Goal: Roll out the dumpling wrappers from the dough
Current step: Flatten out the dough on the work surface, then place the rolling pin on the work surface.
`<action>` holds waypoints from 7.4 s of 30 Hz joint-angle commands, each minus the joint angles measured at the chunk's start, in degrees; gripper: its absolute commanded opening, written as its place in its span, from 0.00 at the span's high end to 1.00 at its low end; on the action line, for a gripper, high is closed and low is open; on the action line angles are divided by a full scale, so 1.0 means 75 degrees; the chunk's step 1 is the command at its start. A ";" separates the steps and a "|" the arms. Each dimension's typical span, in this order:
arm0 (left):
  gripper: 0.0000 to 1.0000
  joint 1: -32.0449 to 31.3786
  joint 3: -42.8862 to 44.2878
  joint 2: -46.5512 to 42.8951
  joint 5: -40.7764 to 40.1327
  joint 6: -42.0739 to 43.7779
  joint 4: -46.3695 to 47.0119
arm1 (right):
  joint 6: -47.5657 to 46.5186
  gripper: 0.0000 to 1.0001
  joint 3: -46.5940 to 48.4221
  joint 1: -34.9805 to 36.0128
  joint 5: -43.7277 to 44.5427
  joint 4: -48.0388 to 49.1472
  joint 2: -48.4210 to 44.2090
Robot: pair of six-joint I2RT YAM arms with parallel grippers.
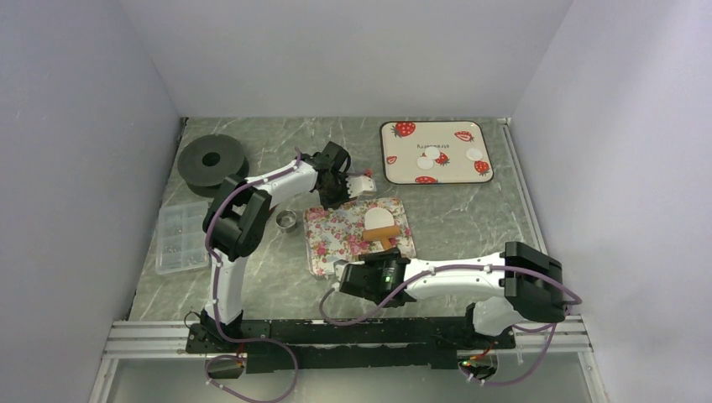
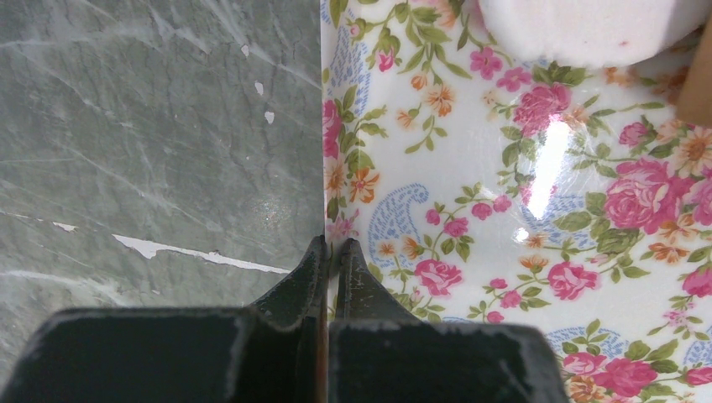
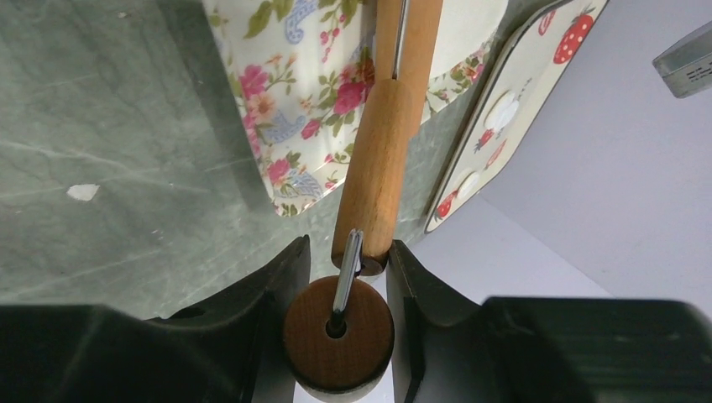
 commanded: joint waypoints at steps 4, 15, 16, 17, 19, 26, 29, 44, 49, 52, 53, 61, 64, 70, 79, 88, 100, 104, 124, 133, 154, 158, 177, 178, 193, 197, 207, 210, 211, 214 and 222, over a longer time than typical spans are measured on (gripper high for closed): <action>1.00 -0.0148 -0.0695 0.1039 -0.0231 0.0114 -0.0883 | -0.0694 1.00 -0.0116 -0.1049 -0.1438 0.0292 0.0417; 1.00 -0.0147 -0.0697 0.0974 -0.0246 0.0114 -0.0884 | 0.0761 1.00 -0.0185 -0.0064 -0.1958 -0.0904 0.0126; 1.00 -0.0145 -0.0689 0.0972 -0.0246 0.0114 -0.0882 | 0.0893 1.00 -0.0187 0.0002 -0.1970 -0.1033 0.0032; 1.00 -0.0146 -0.0682 0.0979 -0.0236 0.0123 -0.0882 | 0.0942 1.00 -0.0187 0.0029 -0.1957 -0.1098 -0.0037; 1.00 -0.0146 -0.0679 0.0991 -0.0238 0.0126 -0.0887 | 0.0693 1.00 -0.0279 -0.0013 -0.1876 -0.0887 -0.0111; 1.00 -0.0148 -0.0689 0.0985 -0.0258 0.0115 -0.0910 | -0.0781 1.00 -0.0074 -0.1387 -0.1605 0.0273 0.0329; 1.00 -0.0148 -0.0707 0.0953 -0.0280 0.0125 -0.0878 | -0.0404 1.00 0.0035 -0.1155 -0.1740 -0.0153 0.0189; 1.00 -0.0149 -0.0698 0.0977 -0.0259 0.0126 -0.0882 | -0.0356 1.00 0.1794 -0.1301 -0.0540 -0.0661 -0.1442; 1.00 -0.0160 -0.0707 0.0959 -0.0270 0.0138 -0.0858 | -0.2116 1.00 0.1900 -0.2017 -0.0311 0.0668 -0.1064; 1.00 -0.0160 -0.0710 0.0944 -0.0236 0.0126 -0.0868 | -0.3067 1.00 0.1808 -0.2271 -0.0284 0.1281 -0.0648; 1.00 -0.0158 -0.0717 0.0939 -0.0235 0.0126 -0.0870 | -0.3332 1.00 0.1773 -0.2351 -0.0270 0.1509 -0.0484; 1.00 -0.0160 -0.0720 0.0907 -0.0261 0.0138 -0.0863 | -0.4038 1.00 0.1388 -0.2691 -0.0918 0.2707 0.0329; 1.00 -0.0159 -0.0696 0.0918 -0.0246 0.0126 -0.0904 | -0.3898 1.00 0.1050 -0.2620 -0.0899 0.2684 0.0737; 1.00 -0.0160 -0.0726 0.0890 -0.0283 0.0129 -0.0869 | -0.3162 1.00 0.0291 -0.2147 -0.0927 0.2095 0.0494; 1.00 -0.0160 -0.0734 0.0915 -0.0293 0.0138 -0.0853 | -0.3232 1.00 0.0234 -0.2138 -0.1240 0.2112 0.0612; 1.00 -0.0160 -0.0760 0.0892 -0.0317 0.0159 -0.0835 | -0.2308 1.00 -0.0037 -0.1633 -0.1043 0.0968 0.0359; 1.00 -0.0160 -0.0720 0.0921 -0.0331 0.0126 -0.0864 | -0.2674 1.00 0.0183 -0.1975 -0.1243 0.1710 0.1047; 1.00 -0.0159 -0.0722 0.0925 -0.0331 0.0138 -0.0849 | -0.1984 1.00 -0.0291 -0.1598 -0.1160 0.1097 0.0533; 1.00 -0.0160 -0.0723 0.0938 -0.0329 0.0138 -0.0857 | -0.1617 1.00 -0.0249 -0.1429 -0.1369 0.0785 0.0742; 1.00 -0.0159 -0.0734 0.0939 -0.0340 0.0150 -0.0835 | -0.1842 1.00 -0.0305 -0.1640 -0.1517 0.0834 0.0467; 1.00 -0.0159 -0.0737 0.0883 -0.0350 0.0151 -0.0841 | -0.1602 1.00 -0.0409 -0.1603 -0.1679 0.0845 0.0667; 1.00 -0.0152 -0.0742 0.0913 -0.0343 0.0156 -0.0834 | -0.2331 1.00 -0.0011 -0.2133 -0.1664 0.1669 0.1269; 1.00 -0.0158 -0.0773 0.0889 -0.0412 0.0187 -0.0801 | -0.1496 1.00 -0.0351 -0.1580 -0.1920 0.0812 0.1037; 1.00 -0.0158 -0.0780 0.0891 -0.0422 0.0185 -0.0791 | -0.1744 1.00 -0.0260 -0.1736 -0.1866 0.0964 0.1109; 1.00 -0.0170 -0.0739 0.0886 -0.0387 0.0174 -0.0811 | -0.0212 1.00 -0.0875 -0.0618 -0.2034 -0.0275 0.0618; 1.00 -0.0166 -0.0754 0.0881 -0.0410 0.0173 -0.0811 | -0.0953 1.00 -0.0589 -0.1201 -0.1822 0.0253 0.0845; 1.00 -0.0171 -0.0688 0.0948 -0.0377 0.0164 -0.0844 | -0.0187 1.00 -0.0746 -0.0609 -0.2006 -0.0389 0.0531; 1.00 -0.0171 -0.0709 0.0946 -0.0403 0.0173 -0.0812 | 0.0410 1.00 -0.0763 -0.0237 -0.1911 -0.0899 0.0223; 1.00 -0.0171 -0.0711 0.0939 -0.0421 0.0182 -0.0811 | 0.0576 1.00 -0.0703 -0.0205 -0.1827 -0.1043 0.0073; 1.00 -0.0171 -0.0743 0.0928 -0.0454 0.0185 -0.0790 | 0.0708 1.00 -0.0395 -0.0207 -0.1536 -0.1330 -0.0470; 1.00 -0.0170 -0.0580 0.0888 -0.0594 0.0253 -0.0812 | 0.0718 1.00 0.0989 -0.0376 -0.0529 -0.1812 -0.1770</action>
